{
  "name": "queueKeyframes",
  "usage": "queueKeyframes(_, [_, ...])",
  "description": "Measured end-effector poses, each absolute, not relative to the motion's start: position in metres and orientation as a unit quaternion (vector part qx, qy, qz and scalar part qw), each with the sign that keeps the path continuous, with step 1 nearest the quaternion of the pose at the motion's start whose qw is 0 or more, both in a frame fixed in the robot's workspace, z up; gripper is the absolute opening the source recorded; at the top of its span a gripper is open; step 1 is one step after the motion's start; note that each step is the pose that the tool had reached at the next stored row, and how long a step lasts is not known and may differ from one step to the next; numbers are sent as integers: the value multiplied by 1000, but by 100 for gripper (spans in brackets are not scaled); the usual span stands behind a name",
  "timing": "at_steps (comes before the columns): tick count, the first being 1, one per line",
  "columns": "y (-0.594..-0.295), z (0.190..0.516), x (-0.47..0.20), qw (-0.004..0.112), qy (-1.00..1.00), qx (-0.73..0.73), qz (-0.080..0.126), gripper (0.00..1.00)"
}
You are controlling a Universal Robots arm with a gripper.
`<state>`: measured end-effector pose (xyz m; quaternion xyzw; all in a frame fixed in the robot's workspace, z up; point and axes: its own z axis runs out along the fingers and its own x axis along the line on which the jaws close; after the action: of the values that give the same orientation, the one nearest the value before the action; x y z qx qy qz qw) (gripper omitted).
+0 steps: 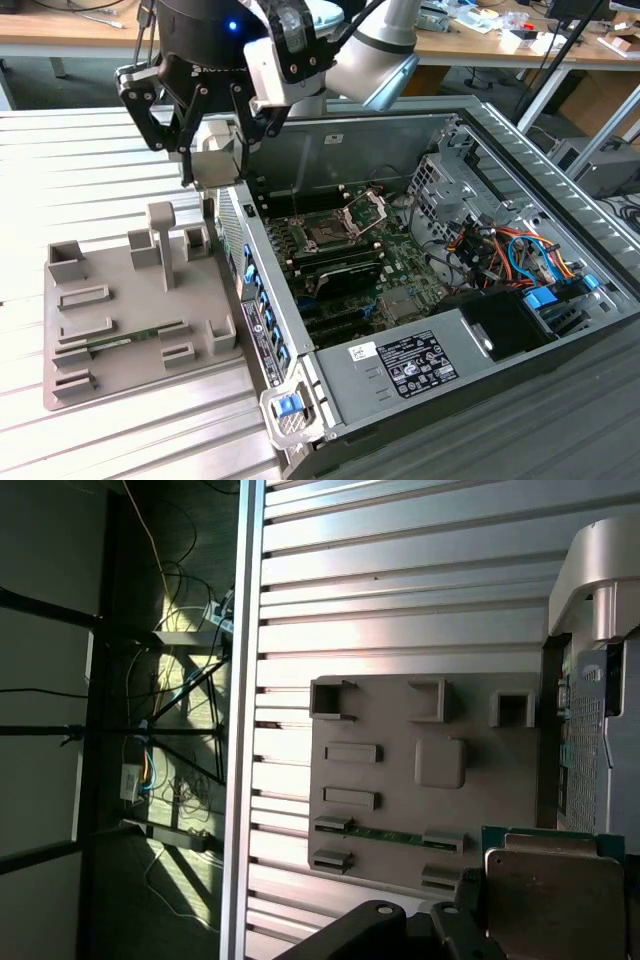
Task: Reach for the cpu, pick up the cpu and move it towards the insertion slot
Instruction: 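Pick up the cpu and move it towards the insertion slot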
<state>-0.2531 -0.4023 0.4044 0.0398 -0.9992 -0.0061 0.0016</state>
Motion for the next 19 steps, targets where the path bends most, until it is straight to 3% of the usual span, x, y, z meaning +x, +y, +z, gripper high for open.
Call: queueKeyframes(19, [-402,404,-243,2,-999,40,-6,55])
